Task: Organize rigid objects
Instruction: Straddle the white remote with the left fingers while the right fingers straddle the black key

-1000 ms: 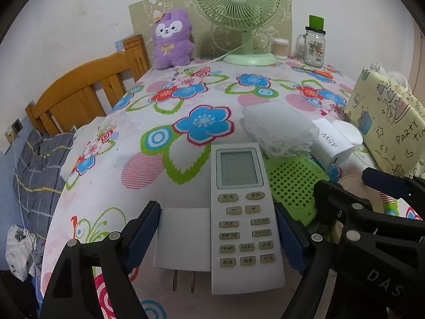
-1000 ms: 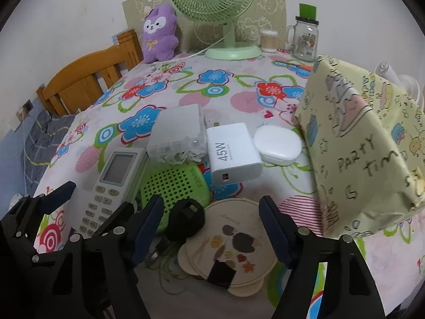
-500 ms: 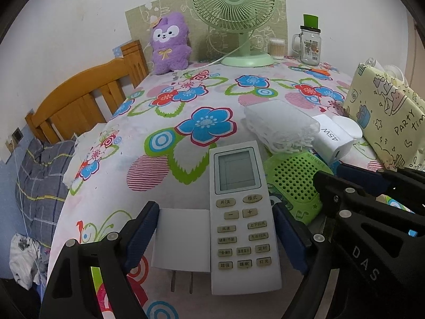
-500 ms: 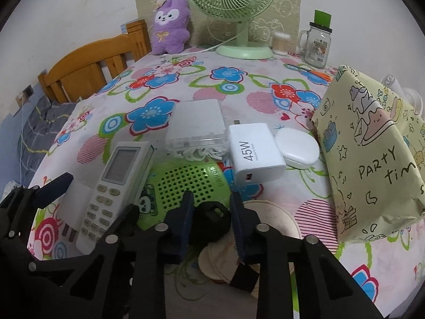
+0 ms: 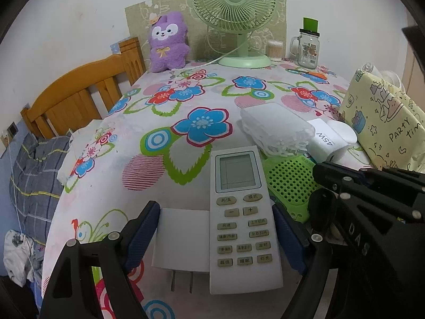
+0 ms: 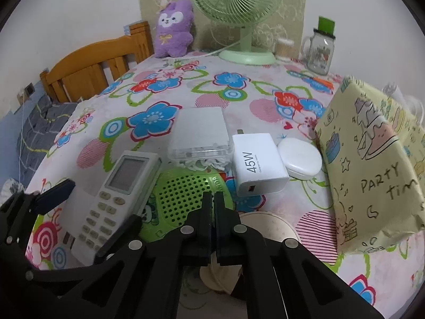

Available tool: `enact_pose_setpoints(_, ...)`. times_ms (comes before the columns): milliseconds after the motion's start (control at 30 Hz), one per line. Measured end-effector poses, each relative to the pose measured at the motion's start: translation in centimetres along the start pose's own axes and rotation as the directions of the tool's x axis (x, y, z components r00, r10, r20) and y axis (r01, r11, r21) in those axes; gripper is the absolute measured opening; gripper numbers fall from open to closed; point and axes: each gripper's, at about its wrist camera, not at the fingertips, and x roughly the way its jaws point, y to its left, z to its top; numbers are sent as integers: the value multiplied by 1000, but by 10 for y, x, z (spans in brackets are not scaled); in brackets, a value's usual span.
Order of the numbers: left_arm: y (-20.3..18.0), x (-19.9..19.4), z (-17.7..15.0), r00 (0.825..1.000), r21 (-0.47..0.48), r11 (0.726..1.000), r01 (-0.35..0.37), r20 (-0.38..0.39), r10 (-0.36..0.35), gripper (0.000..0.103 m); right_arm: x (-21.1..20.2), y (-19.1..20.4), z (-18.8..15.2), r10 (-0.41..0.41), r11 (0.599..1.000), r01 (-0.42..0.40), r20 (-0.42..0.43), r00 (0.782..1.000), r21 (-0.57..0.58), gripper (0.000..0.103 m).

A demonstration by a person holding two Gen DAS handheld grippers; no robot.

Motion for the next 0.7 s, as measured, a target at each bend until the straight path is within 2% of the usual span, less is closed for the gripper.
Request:
enact_pose_setpoints(167,-3,-9,0,999,28,1000,-3,33,2,83,-13,-1,3,18,1000,-17,42,999,-6,5)
enact_pose_setpoints(300,-12,-22,-2,997,77,997,-8,79,2,66,-16,0,-2,22,1000,-22,21,1000,-15,5)
enact_pose_setpoints(333,-13,-22,-2,997,83,997,-12,81,5,66,-15,0,-4,26,1000,-25,10,1000,-12,6)
enact_pose_setpoints(467,-11,-21,-3,996,74,997,-20,85,14,68,-17,-2,-8,27,1000,-27,-2,1000,7,16)
enact_pose_setpoints(567,-5,-16,-1,998,46,999,-13,66,10,78,-20,-4,-9,17,1000,-17,4,1000,15,21)
enact_pose_setpoints(700,6,-4,3,999,-1,1000,28,25,-28,87,-22,-6,-7,15,1000,-15,9,1000,22,22)
